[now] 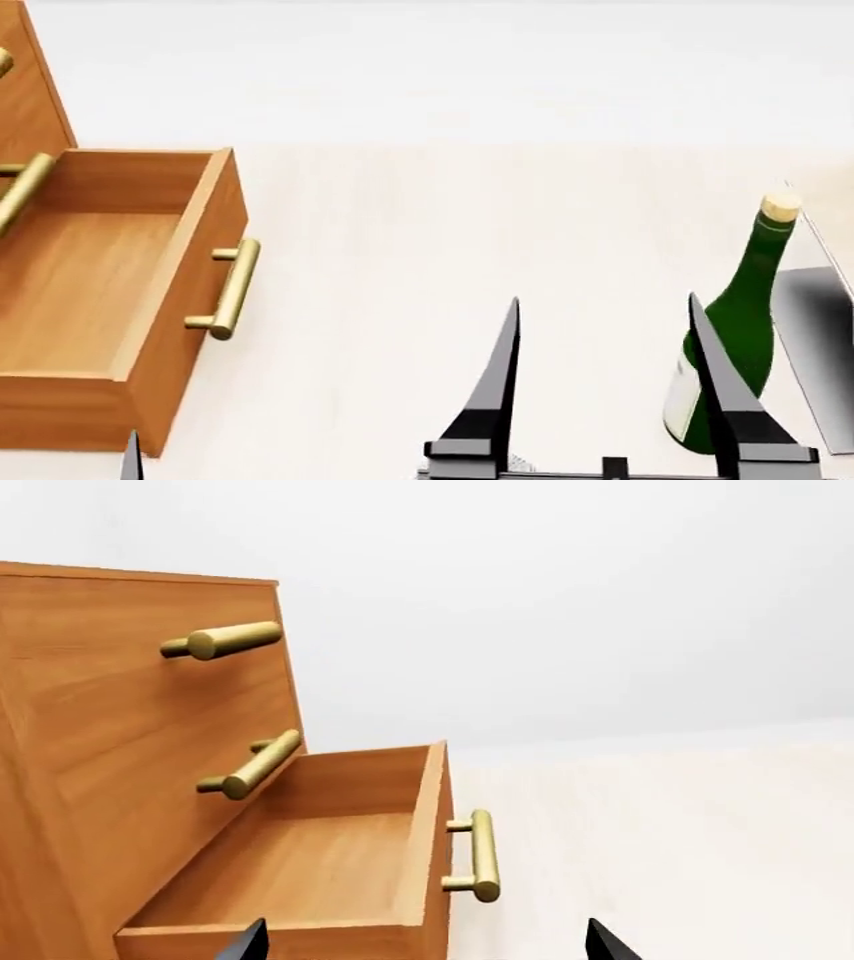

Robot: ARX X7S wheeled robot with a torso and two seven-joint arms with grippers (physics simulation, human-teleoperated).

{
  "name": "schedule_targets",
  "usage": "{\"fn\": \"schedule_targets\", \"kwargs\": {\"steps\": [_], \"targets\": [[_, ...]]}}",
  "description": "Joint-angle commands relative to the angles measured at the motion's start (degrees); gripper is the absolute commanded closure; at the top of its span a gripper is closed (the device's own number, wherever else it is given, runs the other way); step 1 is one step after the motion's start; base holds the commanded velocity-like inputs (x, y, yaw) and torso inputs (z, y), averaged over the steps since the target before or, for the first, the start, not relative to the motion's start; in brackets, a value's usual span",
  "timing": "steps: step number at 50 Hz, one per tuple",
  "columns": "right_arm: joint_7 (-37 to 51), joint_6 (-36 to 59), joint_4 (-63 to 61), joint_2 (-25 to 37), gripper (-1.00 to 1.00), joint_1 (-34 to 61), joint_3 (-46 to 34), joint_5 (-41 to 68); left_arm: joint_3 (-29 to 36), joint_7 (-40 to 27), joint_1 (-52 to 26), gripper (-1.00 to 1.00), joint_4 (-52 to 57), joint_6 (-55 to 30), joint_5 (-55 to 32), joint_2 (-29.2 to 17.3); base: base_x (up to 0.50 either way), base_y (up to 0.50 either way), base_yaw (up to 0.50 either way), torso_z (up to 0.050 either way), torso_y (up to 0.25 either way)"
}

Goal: Put the bowl in the bottom drawer of the cabinet and close it.

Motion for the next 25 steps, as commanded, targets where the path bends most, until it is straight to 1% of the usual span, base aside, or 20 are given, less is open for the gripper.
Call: {"fn": "schedule_targets", "kwargs": {"steps": [1,25], "targets": [[-1.73,-0.21,0.45,-0.45,-1.00,-0.06,0.71,-0.88,-1.34,1.79,0.24,-1.00,-0.26,1.30,-0.48,0.80,0.00,0.50,0.00,0.000,0.000],[-0.92,0.21,-0.13,0.29,-1.00,0.03,0.63,0.34,-1.12,0.90,0.18,-1.00,-0.13,1.04,-1.26,0.05,0.00,0.50,0.00,0.000,0.000]]}}
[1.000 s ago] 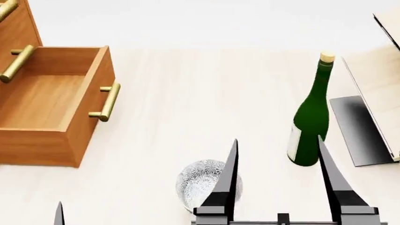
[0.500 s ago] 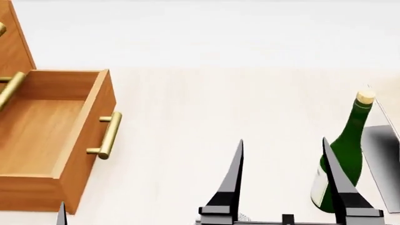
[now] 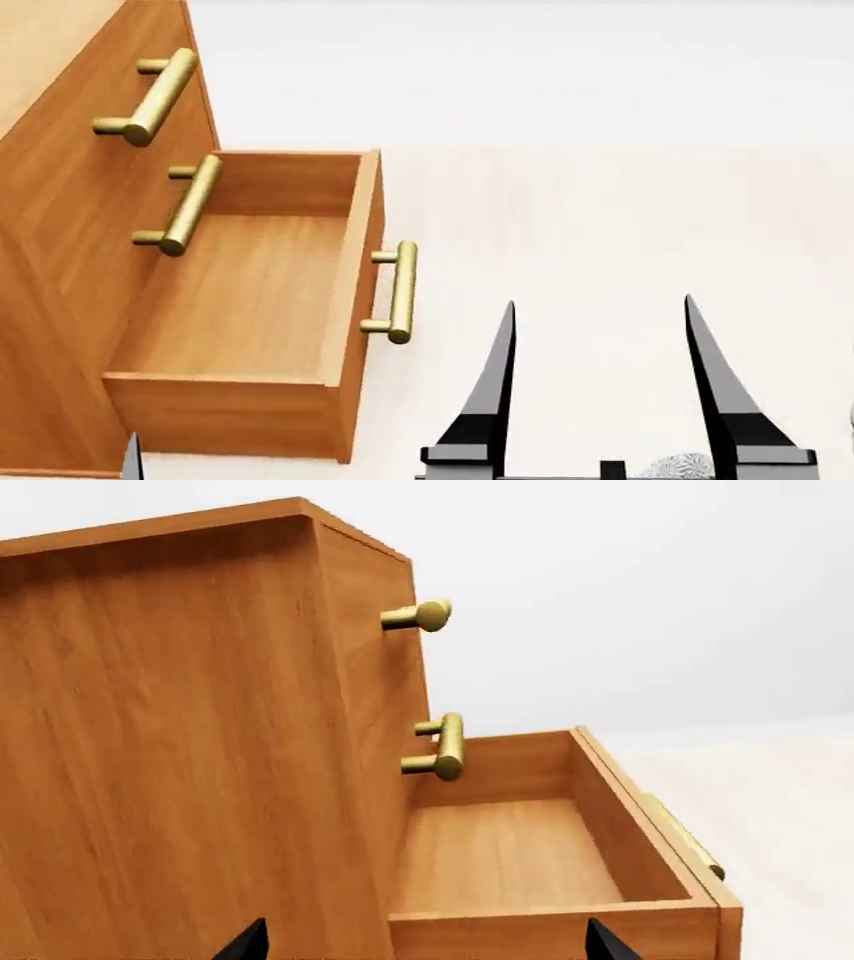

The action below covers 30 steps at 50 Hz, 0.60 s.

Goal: Put the bowl in the bottom drawer of the cabinet and close it.

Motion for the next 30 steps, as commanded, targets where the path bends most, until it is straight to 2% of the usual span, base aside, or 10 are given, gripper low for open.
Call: {"fn": "schedule_targets", "kwargs": {"steps": [1,16,21,30], "targets": [[-1.32,0.00,0.44,-0.65,-1.00,0.27,1.11,-0.46,-1.61,1.87,0.25,-1.00,0.04,1.15,-0.67,0.85,0.00,0.50,0.00,0.000,0.000],[-0.49,-0.80,0.57,-0.25,-1.00,0.09,1.32,1.16,-1.08,1.33,0.32,-1.00,-0.19,1.52,-0.74,0.29,0.00,0.49,0.00,0.000,0.000],[-0.22,-1.29,0.70,-0.29,-1.00,-0.07,1.96,2.46,-0.30,1.22,0.48,-1.00,-0.37,1.97,-0.10,-0.25,0.00,0.00,0.00,0.006,0.000],[0.39,-1.11,0.70,0.11,-1.00,0.08,1.49,2.46,0.44,0.96,0.07,-1.00,-0.28,0.55,-0.06,-0.57,0.00,0.00,0.00,0.049,0.000]]}}
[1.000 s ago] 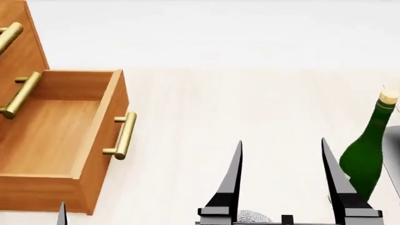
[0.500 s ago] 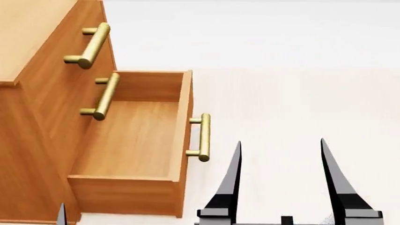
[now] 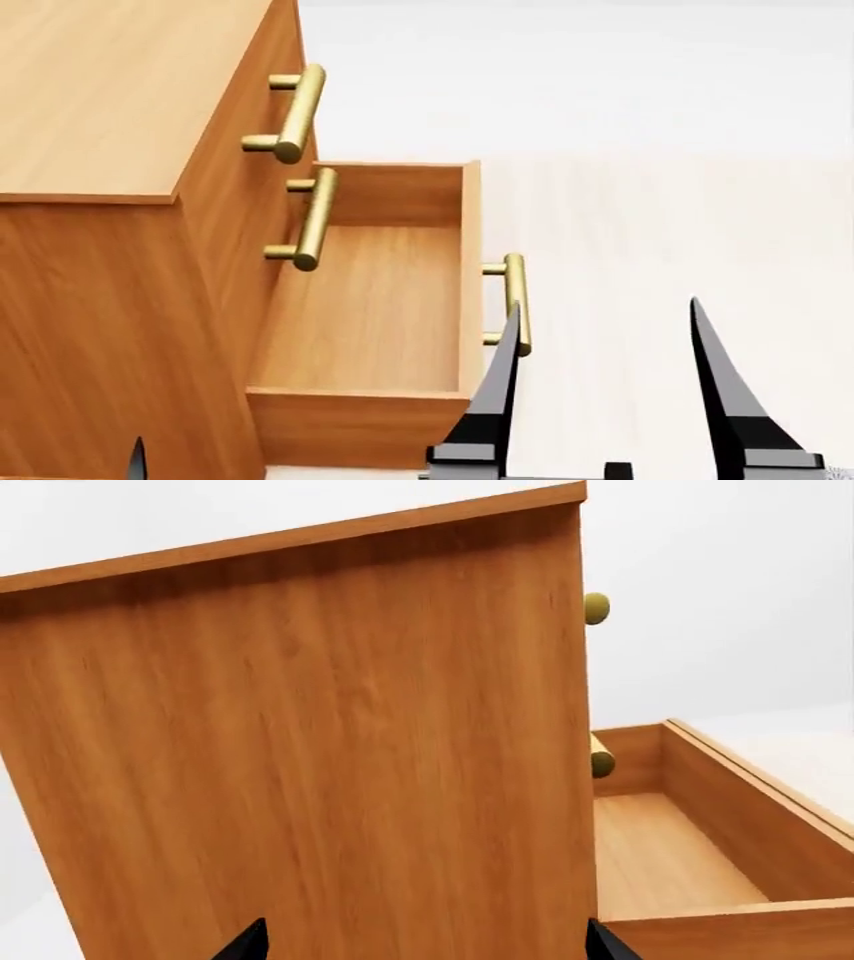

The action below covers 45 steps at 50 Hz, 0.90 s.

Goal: Put the bowl in the bottom drawer of the cabinet and close it.

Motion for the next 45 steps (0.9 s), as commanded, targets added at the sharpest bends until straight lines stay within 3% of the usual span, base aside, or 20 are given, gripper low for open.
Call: {"fn": "schedule_targets", "kwargs": {"steps": [1,20,29,45], "targets": [[-1.11,-0.04,0.61,-0.67,-1.00,0.34,1.16,-0.36,-0.78,1.97,0.08,-1.00,-0.14,0.68,-0.16,0.75,0.00,0.00,0.00,0.049,0.000],[-0.20,-0.07,0.78,-0.06,-1.00,0.59,0.88,0.65,-0.14,1.35,0.00,-1.00,-0.48,1.13,-0.68,0.12,0.00,0.00,0.00,0.049,0.000],[0.15,-0.46,0.86,0.37,-1.00,0.54,0.48,0.77,0.24,0.93,-0.21,-1.00,-0.76,1.19,-0.70,-0.18,0.29,0.00,0.00,0.049,0.000],[1.00,-0.68,0.74,0.89,-1.00,0.48,0.78,1.58,1.53,0.22,-0.64,-1.00,-0.44,-0.43,-0.15,-0.83,0.00,0.00,0.00,0.032,-0.225]]}}
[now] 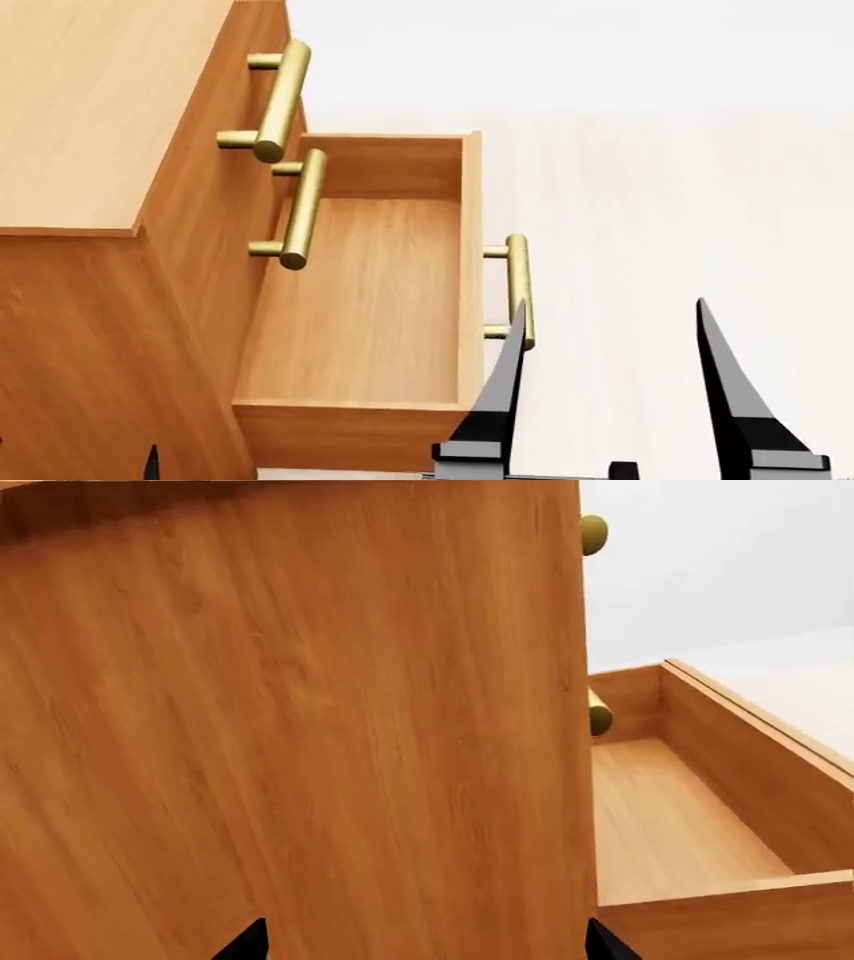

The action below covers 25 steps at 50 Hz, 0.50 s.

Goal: Put the bowl in the bottom drawer of the cabinet and close it.

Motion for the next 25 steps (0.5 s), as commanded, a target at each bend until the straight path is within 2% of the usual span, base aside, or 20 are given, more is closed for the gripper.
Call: {"fn": "schedule_targets", "kwargs": {"steps": [1,18,25], "targets": [[-1.33,-0.36,0.77,-0.59,-1.00,0.22,1.21,-0.63,-1.23,1.86,0.02,-1.00,-0.21,0.89,-0.39,0.92,0.00,0.00,0.00,0.032,-0.227],[-0.87,1.66,0.49,-0.21,-1.00,1.02,0.97,0.15,-1.67,1.42,0.53,-1.00,-0.79,2.77,-1.70,0.81,0.00,0.00,0.00,0.032,-0.225],[-1.33,10.16,1.46,-2.54,-1.00,10.06,2.52,3.51,-2.80,1.35,0.81,-1.00,-0.95,3.42,-3.45,1.15,0.00,0.00,0.00,0.004,-0.023]]}}
